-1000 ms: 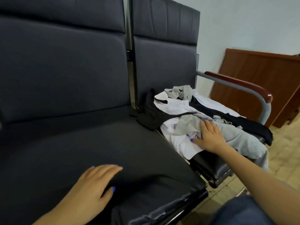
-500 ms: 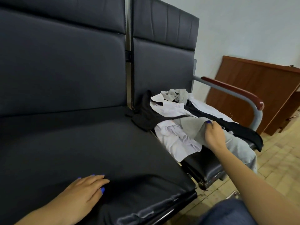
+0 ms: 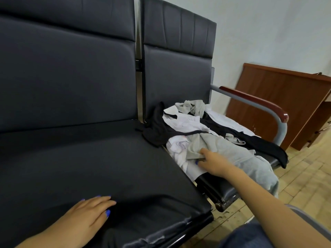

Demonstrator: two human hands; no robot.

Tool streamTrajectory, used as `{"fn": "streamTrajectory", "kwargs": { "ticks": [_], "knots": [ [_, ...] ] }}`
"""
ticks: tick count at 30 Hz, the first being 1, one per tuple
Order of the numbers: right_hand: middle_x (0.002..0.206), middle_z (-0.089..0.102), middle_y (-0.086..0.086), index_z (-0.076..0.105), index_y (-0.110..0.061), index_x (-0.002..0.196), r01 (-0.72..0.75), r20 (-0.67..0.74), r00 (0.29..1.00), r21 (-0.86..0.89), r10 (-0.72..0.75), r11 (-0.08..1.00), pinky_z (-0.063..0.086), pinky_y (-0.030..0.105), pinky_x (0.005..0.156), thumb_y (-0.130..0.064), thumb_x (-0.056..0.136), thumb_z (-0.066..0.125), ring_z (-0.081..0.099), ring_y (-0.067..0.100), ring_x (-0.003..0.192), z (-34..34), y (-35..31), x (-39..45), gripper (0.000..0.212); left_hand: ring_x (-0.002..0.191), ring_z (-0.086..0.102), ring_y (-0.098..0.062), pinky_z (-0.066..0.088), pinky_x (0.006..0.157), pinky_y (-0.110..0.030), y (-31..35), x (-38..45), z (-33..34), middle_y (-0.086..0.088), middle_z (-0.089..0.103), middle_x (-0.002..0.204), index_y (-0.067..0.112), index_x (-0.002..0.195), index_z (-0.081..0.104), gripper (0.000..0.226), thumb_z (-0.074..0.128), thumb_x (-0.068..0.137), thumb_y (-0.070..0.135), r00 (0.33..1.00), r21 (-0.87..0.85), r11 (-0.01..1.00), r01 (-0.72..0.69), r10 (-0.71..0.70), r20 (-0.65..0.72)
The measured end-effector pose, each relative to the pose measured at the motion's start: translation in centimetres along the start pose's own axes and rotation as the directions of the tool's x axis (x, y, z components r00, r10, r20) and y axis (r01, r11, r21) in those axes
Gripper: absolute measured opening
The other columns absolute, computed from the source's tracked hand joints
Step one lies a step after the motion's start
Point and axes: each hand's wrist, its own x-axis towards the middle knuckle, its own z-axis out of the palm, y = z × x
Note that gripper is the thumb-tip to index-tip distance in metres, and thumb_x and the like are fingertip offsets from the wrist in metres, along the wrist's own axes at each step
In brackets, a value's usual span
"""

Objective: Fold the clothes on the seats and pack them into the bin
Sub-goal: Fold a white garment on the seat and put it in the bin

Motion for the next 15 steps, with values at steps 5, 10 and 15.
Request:
{"fn": "streamTrajectory", "kwargs": {
  "ticks": [5,10,15],
  "knots": [
    [0.129,0.055,0.012,0.042,-0.015,0.125,-0.053,0.077,0.996,-0.013,0.054,0.998,0.039,0.034,0.089,-0.039,0.094,0.049,0.053,0.029,0.116,-0.3,-0.1,0.0,0.04,0.129,-0.002,0.013,0.0,0.111,-0.015,-0.1,-0.1,-0.1,0.025,0.006,0.154,0.046,0.144,0.015,0.042,0.022,0.104,0.039,1.0,-0.019,1.0,-0.006,0.006,-0.002],
    [0.141,0.047,0.007,0.043,-0.013,0.138,-0.079,0.296,0.95,-0.077,0.099,0.994,0.034,0.031,0.099,-0.041,0.094,0.052,0.046,0.025,0.126,-2.8,-1.5,1.0,0.054,0.137,0.0,0.01,-0.001,0.105,-0.012,0.2,0.0,-0.1,0.028,0.008,0.152,0.059,0.124,0.009,0.033,0.017,0.092,0.066,0.999,-0.06,0.998,-0.007,0.009,0.035],
    [0.122,0.054,0.014,0.06,-0.006,0.112,0.03,-0.07,0.996,-0.282,-0.052,0.959,0.04,0.038,0.097,-0.023,0.095,0.041,0.05,0.032,0.112,-4.5,-3.8,5.5,0.03,0.127,0.0,0.015,-0.003,0.105,-0.012,-0.7,-0.1,-0.3,0.037,0.009,0.134,0.049,0.142,0.024,0.141,-0.033,0.02,0.091,1.0,-0.088,0.996,0.009,-0.007,0.019]
  ]
}}
